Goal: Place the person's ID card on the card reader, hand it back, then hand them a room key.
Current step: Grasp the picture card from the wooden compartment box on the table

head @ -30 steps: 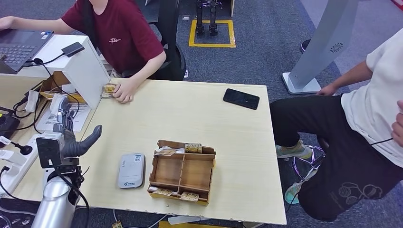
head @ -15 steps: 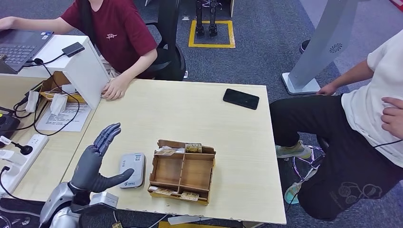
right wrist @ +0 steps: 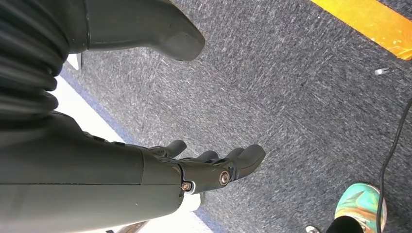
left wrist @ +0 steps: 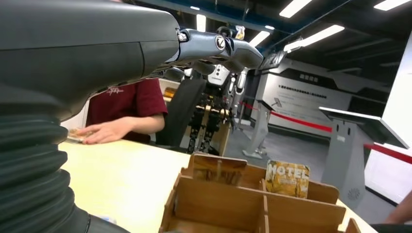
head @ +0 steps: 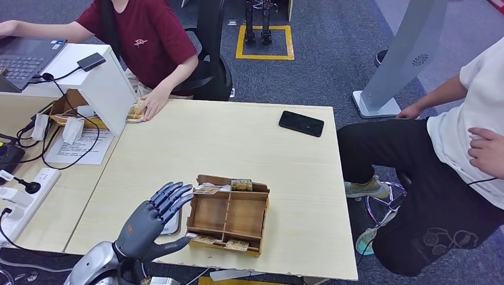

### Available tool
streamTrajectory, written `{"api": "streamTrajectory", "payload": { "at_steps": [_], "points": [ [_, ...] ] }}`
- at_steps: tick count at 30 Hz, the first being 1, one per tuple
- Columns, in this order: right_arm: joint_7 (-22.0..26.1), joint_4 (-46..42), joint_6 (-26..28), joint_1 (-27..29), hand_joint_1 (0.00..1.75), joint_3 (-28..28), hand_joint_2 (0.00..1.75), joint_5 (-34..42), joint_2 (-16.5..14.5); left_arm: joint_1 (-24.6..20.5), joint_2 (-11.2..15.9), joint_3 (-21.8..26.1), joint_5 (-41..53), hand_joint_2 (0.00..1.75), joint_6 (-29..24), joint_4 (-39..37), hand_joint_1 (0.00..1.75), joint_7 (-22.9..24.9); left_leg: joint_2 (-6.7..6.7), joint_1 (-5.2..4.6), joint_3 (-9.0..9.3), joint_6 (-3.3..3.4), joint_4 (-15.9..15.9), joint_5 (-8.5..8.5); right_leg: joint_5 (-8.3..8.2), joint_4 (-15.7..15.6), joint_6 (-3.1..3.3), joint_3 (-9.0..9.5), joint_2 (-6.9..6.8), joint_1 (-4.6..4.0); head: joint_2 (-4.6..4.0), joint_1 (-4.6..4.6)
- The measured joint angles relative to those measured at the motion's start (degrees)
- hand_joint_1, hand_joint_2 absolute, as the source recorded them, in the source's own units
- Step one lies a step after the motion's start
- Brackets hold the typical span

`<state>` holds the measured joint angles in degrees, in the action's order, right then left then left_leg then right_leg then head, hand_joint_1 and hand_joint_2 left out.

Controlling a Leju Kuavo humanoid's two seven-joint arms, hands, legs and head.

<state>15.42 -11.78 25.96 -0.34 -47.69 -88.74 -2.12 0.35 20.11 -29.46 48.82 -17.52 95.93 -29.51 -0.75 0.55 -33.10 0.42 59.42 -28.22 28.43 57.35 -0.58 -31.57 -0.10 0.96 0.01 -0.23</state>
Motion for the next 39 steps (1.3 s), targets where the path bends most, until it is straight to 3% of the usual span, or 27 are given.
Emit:
{"api": "streamTrajectory", "payload": {
  "at_steps": [18,39],
  "points": [
    [0.21,0.00,-0.10,-0.33,0.00,0.01,1.75,0.00,0.04,-0.69,3.74,-5.56,1.83,1.75,2.37,-3.89,0.00,1.59,0.00,0.00,0.00,0.00,0.00,0.00,0.00,0.00,0.00,0.00,0.00,0.00,0.01,0.01],
    [0.21,0.00,-0.06,-0.58,0.00,0.50,1.75,0.00,0.04,-2.17,4.10,-8.26,6.57,1.75,-1.69,-7.30,0.00,4.56,0.00,0.00,0.00,0.00,0.00,0.00,0.00,0.00,0.00,0.01,-0.01,0.00,0.01,0.01]
  ]
}}
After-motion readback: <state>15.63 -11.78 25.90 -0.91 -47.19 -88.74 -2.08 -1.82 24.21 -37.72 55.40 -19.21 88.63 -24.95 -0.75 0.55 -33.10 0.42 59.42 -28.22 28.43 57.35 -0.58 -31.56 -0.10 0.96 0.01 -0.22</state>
